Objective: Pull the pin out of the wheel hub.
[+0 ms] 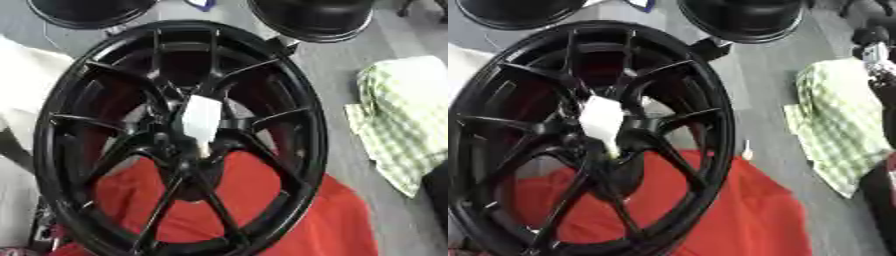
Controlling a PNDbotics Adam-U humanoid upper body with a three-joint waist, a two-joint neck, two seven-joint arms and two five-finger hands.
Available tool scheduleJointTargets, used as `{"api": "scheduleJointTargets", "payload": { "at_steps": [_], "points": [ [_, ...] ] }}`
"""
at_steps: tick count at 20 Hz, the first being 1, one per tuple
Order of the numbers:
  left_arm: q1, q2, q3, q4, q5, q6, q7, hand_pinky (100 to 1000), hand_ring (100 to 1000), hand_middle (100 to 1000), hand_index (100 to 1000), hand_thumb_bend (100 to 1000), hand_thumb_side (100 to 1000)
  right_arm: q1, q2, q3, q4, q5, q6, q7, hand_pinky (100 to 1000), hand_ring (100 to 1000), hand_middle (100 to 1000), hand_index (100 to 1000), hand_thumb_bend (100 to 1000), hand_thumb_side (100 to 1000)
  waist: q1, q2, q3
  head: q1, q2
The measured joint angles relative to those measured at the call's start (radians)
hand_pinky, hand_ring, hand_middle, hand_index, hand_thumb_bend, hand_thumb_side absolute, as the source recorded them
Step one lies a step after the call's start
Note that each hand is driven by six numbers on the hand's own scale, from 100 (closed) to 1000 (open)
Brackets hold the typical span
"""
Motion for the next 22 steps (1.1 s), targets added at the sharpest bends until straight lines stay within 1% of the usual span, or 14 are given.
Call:
{"api": "scheduleJointTargets", "payload": {
  "at_steps": [7, 10, 13, 15, 17, 22],
  "points": [
    [0.000, -0.001, 0.000, 0.000, 0.000, 0.001, 0.001, 770, 616, 557, 691, 112, 831, 0.000, -0.001, 0.000, 0.000, 0.000, -0.001, -0.001, 864, 813, 696, 744, 100, 371, 0.000, 0.000, 0.001, 0.000, -0.001],
    [0.000, -0.001, 0.000, 0.000, 0.000, 0.002, 0.001, 770, 616, 557, 691, 112, 831, -0.005, -0.021, 0.000, 0.000, 0.002, -0.003, 0.001, 864, 817, 701, 749, 100, 334, -0.001, 0.000, 0.001, 0.000, -0.003],
    [0.000, -0.001, -0.001, 0.000, 0.000, 0.004, 0.000, 770, 616, 556, 691, 112, 831, -0.024, -0.070, 0.004, 0.000, 0.015, -0.015, 0.014, 865, 825, 716, 760, 100, 275, -0.004, 0.000, 0.003, -0.001, -0.007],
    [0.001, -0.001, -0.003, 0.000, 0.000, 0.005, 0.000, 770, 616, 556, 691, 112, 831, -0.046, -0.112, 0.013, 0.000, 0.032, -0.028, 0.033, 865, 833, 727, 767, 100, 251, -0.009, 0.000, 0.006, -0.004, -0.009],
    [0.002, -0.001, -0.006, 0.000, 0.000, 0.006, -0.001, 769, 616, 556, 691, 111, 831, -0.072, -0.158, 0.027, 0.000, 0.059, -0.043, 0.059, 864, 837, 734, 772, 100, 233, -0.013, -0.004, 0.007, -0.005, -0.010],
    [0.007, -0.001, -0.006, 0.000, 0.000, 0.009, -0.003, 769, 616, 556, 691, 112, 831, -0.142, -0.281, 0.069, 0.000, 0.131, -0.083, 0.134, 864, 837, 736, 774, 100, 152, -0.020, -0.010, 0.012, -0.008, -0.021]
  ]
}}
